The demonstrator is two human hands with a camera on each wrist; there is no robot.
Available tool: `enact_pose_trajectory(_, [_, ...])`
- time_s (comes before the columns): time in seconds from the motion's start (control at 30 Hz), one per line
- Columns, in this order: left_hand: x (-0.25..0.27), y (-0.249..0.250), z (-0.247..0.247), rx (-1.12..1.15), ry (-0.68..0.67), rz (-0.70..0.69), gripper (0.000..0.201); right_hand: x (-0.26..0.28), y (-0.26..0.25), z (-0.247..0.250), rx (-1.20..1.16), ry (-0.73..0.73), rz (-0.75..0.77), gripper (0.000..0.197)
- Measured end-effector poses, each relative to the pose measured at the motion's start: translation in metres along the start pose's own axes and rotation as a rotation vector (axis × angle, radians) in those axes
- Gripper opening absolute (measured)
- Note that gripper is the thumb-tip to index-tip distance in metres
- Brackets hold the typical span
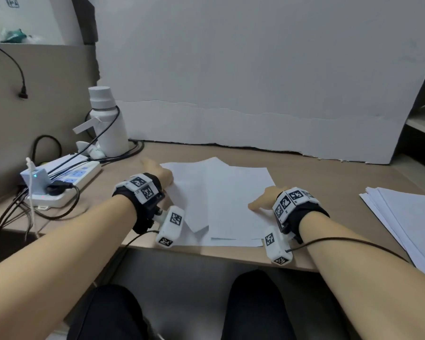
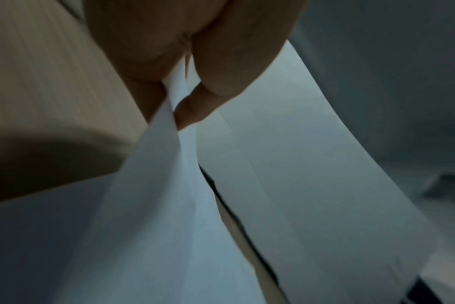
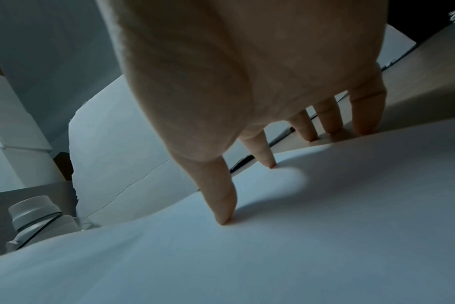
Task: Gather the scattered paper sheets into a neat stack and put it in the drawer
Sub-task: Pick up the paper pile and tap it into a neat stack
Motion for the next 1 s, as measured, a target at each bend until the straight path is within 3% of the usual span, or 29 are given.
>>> enact_pose_trajectory(0.13, [0.045,-0.021,-0.018,0.095,-0.239,0.168,0.013,0.016,-0.011,-0.001,-0.018,-0.017,0.028,0.064])
enact_pose_trajectory(0.3, [0.055,-0.015,-0.002,-0.266,-0.294,0.079,0.032,0.025,-0.012,-0.008,-0.051,-0.053,0.042,0.058])
enact_pose_trajectory(0.4, [0.049,-0.023,-0.016,-0.387,-0.357,0.074,0.036,0.03,-0.017,-0.011,-0.077,-0.075,0.056,0.053])
enact_pose_trajectory(0.53, [0.039,-0.023,-0.043,-0.355,-0.424,0.122,0.024,0.026,-0.028,-0.012,-0.047,-0.045,0.111,0.059])
enact_pose_trajectory(0.7, [0.026,0.005,-0.059,-0.275,-0.46,0.104,0.039,0.019,-0.021,-0.019,-0.051,-0.042,0.11,0.068])
enact_pose_trajectory(0.77, [0.009,0.006,-0.057,-0.248,-0.445,0.094,0.053,0.016,-0.016,-0.022,-0.056,-0.037,0.108,0.074])
enact_pose_trajectory(0.87, [-0.057,-0.012,-0.07,-0.244,-0.483,0.132,0.11,0.015,-0.01,-0.021,0.003,-0.013,0.083,0.079])
enact_pose_trajectory(0.9, [-0.058,-0.016,-0.07,-0.234,-0.509,0.183,0.118,0.015,-0.008,-0.021,0.012,-0.005,0.077,0.08])
enact_pose_trajectory(1.0, [-0.001,0.003,-0.062,-0.3,-0.602,0.14,0.072,0.017,-0.005,-0.018,0.047,0.026,0.089,0.083])
Point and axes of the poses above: each hand's wrist, its own x-axis away from the middle knuckle, its own z-axis out of the back of the hand, y = z × x, the point moved 10 cm from there along -x, towards the middle knuckle, and after that the axes turned 2 degrees about y, right-handed, at the moved point
